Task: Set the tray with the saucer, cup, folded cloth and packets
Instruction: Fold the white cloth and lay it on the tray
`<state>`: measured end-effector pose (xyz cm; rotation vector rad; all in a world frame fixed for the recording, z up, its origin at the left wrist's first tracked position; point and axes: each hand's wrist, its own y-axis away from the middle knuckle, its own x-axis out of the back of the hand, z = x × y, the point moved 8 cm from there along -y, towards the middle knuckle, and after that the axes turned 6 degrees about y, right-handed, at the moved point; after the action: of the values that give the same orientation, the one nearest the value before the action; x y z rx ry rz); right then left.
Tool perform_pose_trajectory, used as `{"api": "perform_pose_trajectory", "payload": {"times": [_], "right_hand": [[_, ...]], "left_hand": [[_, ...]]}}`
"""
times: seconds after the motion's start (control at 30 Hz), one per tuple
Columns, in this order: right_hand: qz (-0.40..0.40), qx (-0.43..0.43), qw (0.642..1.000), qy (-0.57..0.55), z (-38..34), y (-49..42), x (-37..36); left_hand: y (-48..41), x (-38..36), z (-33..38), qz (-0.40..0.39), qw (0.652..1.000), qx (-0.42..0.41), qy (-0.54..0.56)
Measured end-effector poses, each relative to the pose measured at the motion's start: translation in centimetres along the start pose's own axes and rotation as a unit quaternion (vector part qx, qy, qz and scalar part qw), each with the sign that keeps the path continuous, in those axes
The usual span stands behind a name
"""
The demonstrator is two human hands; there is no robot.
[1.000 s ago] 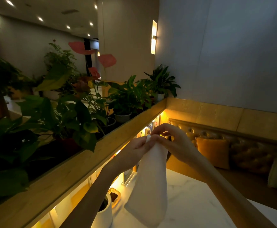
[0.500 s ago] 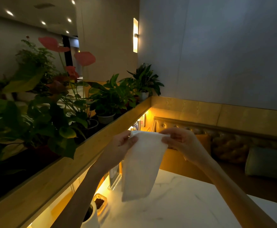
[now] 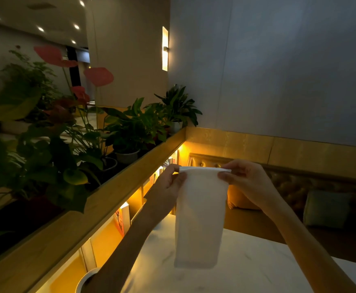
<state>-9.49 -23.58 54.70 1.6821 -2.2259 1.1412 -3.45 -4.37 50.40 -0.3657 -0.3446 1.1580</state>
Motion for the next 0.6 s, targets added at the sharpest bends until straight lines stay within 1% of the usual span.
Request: {"api": "perform_pose_trajectory", "payload": {"times": [0.07, 0.2, 0.27, 0.33, 0.43, 0.5, 0.6], "right_hand": [[-0.026, 0.011, 0.998, 0.059, -0.2, -0.4, -0.6], [-0.069, 0.055, 0.993, 0.084, -2.1, -1.3, -3.0], [-0.088, 0.071, 0.987, 0.119, -2.9, -2.0, -4.4], [-0.098, 0.089, 0.977, 0.167, -3.4, -2.6, -5.3], [-0.089, 0.100, 0.974, 0.182, -3.6, -3.0, -6.0], [-0.070, 0.119, 0.972, 0.191, -3.9, -3.0, -6.3], [-0.032, 0.135, 0.969, 0.203, -4.1, -3.0, -6.2]], "left_hand": [[-0.4, -0.5, 0.0, 0.003, 1.000, -0.017, -0.026], [-0.8, -2.2, 0.1, -0.021, 0.998, -0.040, -0.041], [-0.6, -2.7, 0.2, -0.032, 0.997, -0.048, -0.045], [-0.5, -2.4, 0.0, -0.010, 0.997, -0.050, -0.054], [-0.4, -1.4, -0.7, 0.022, 0.996, -0.041, -0.071], [-0.4, -1.1, -1.5, 0.020, 0.997, -0.027, -0.073], [-0.2, -0.7, -3.0, -0.002, 1.000, 0.010, -0.026]]}}
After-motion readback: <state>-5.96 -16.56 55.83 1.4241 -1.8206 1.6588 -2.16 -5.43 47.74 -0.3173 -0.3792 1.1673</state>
